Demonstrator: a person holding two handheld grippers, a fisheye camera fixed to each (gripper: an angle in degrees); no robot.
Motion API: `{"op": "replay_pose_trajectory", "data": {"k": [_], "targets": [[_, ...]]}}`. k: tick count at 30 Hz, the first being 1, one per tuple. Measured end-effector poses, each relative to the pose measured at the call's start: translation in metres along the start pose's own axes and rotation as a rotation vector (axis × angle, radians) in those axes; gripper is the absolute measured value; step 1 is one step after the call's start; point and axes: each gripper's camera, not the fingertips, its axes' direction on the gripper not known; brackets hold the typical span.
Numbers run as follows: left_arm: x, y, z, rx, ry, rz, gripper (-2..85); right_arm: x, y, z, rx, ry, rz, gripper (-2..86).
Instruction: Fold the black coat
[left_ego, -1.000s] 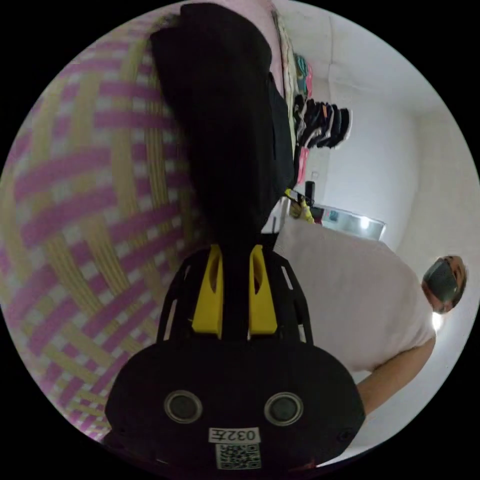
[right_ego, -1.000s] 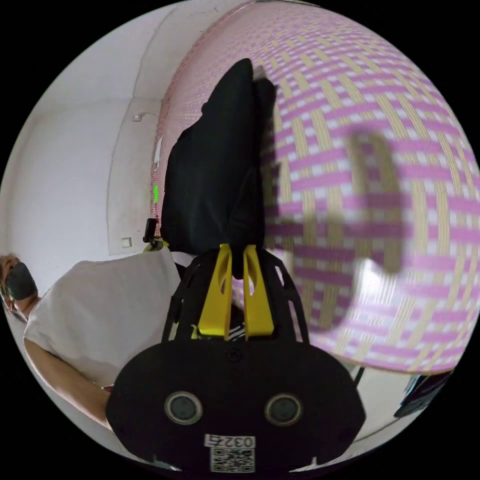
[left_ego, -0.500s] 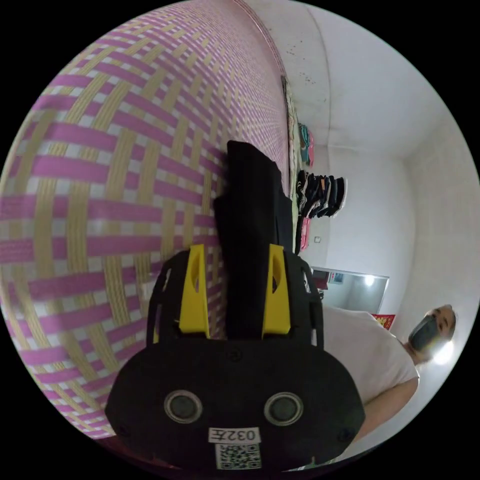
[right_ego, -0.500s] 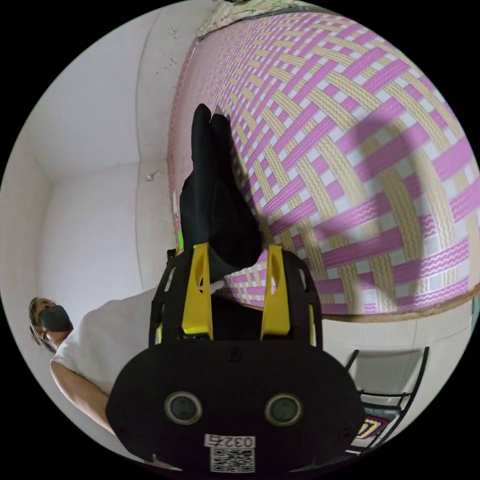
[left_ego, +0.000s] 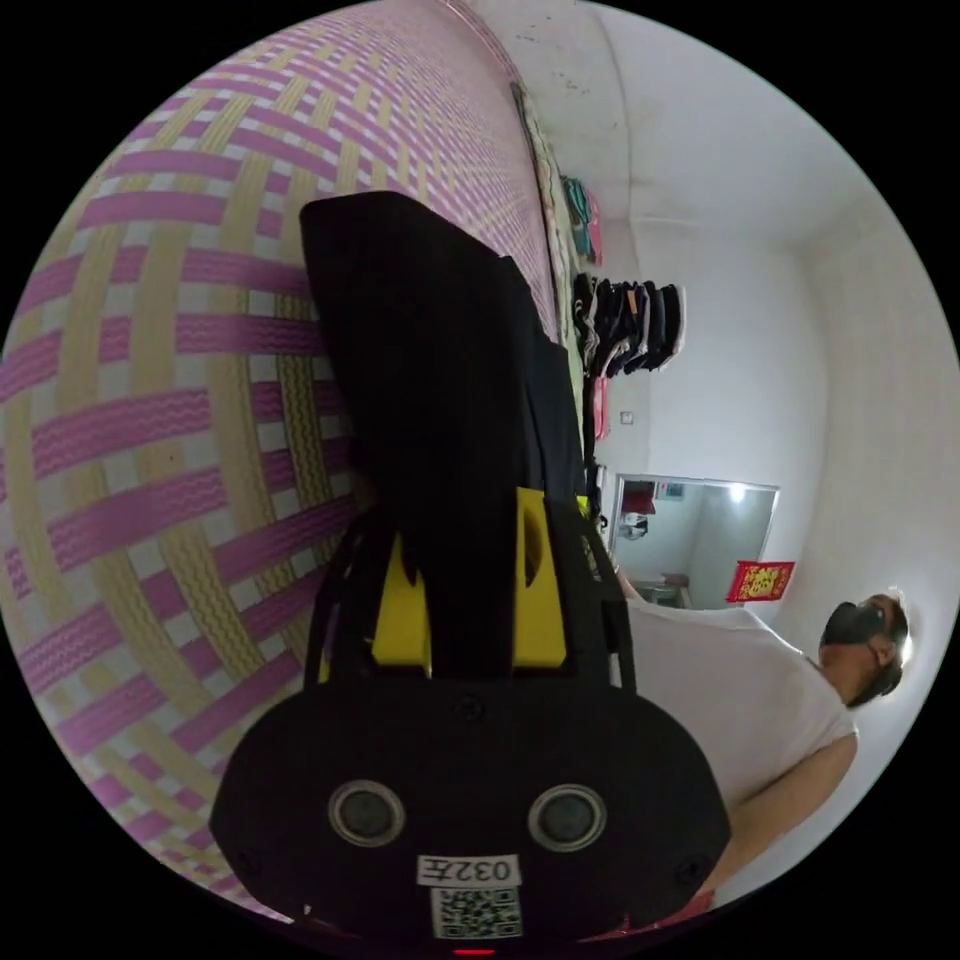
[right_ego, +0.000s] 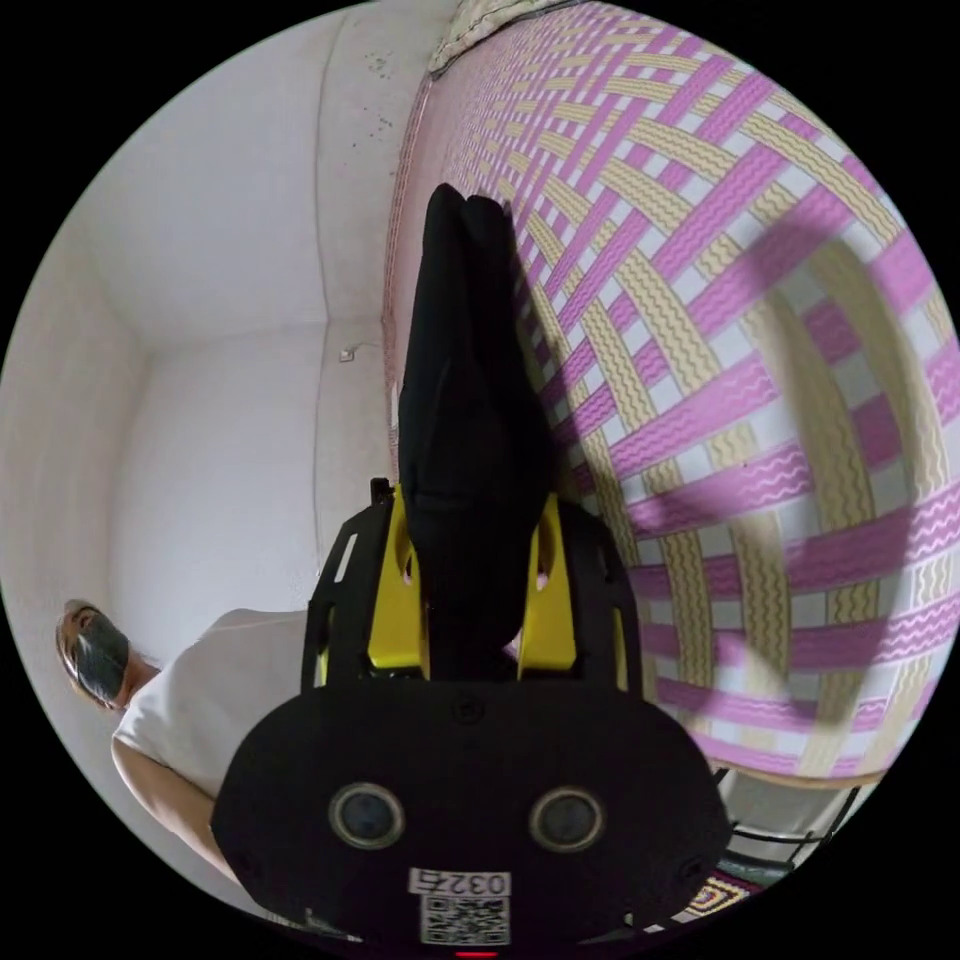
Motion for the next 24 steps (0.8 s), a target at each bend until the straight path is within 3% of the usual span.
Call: {"op": "replay_pose_trajectory", "data": {"k": [10, 19, 24], "targets": [[-0.049, 0.025, -0.129, 0.127, 0.209, -0.014, 4.9, -0.075, -0.027, 0.029, 0.153, -0.013, 0.084, 9.3], [-0.080, 0.027, -0.256, 0.135, 0.449, -0.029, 3.9, -0.132, 0.017, 0.031, 0.364, -0.281, 0.100, 4.9], [-0.054, 0.017, -0.328, 0.104, 0.491, -0.013, 2.5, -0.175, 0.040, 0.040, 0.431, -0.408, 0.084, 4.1]]}}
